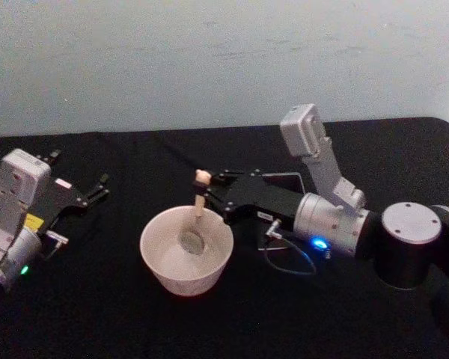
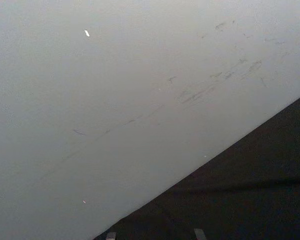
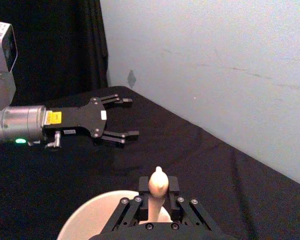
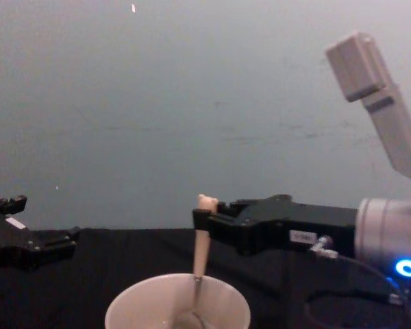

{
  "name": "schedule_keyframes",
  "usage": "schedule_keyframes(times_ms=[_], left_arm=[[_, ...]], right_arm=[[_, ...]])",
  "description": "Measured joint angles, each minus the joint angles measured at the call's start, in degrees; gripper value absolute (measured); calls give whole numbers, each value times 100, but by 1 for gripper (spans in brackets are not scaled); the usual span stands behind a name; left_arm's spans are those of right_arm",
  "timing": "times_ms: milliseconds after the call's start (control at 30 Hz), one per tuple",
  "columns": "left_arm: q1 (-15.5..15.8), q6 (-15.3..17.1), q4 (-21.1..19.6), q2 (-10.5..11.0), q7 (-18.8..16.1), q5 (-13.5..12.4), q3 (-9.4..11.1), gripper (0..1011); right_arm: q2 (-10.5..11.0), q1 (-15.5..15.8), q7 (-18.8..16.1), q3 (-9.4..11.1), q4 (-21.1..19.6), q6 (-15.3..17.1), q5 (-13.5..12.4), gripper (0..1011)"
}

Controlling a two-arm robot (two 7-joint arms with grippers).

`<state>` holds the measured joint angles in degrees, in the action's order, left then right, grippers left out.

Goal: Pick up the stirring spoon with one hand, stir inside the cup, then place it back in its original position.

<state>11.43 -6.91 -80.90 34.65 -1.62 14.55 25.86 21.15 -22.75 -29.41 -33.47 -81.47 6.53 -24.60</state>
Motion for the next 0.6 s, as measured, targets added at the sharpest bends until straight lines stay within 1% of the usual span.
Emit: schedule_keyframes(times_ms=[133,400,467,600], left_arm=[[0,0,0,0,0,0,0,1001],[0,0,0,0,0,0,0,1001],[0,0,0,0,0,0,0,1001],[0,0,0,0,0,0,0,1001]], right_arm=[[148,93,-48,77,-148,33,-26,223],[473,341,-182,216,-574,199,-237,223],[534,395,-213,230,-677,222,-298,223],[575,440,-225,233,-766,248,-384,223]])
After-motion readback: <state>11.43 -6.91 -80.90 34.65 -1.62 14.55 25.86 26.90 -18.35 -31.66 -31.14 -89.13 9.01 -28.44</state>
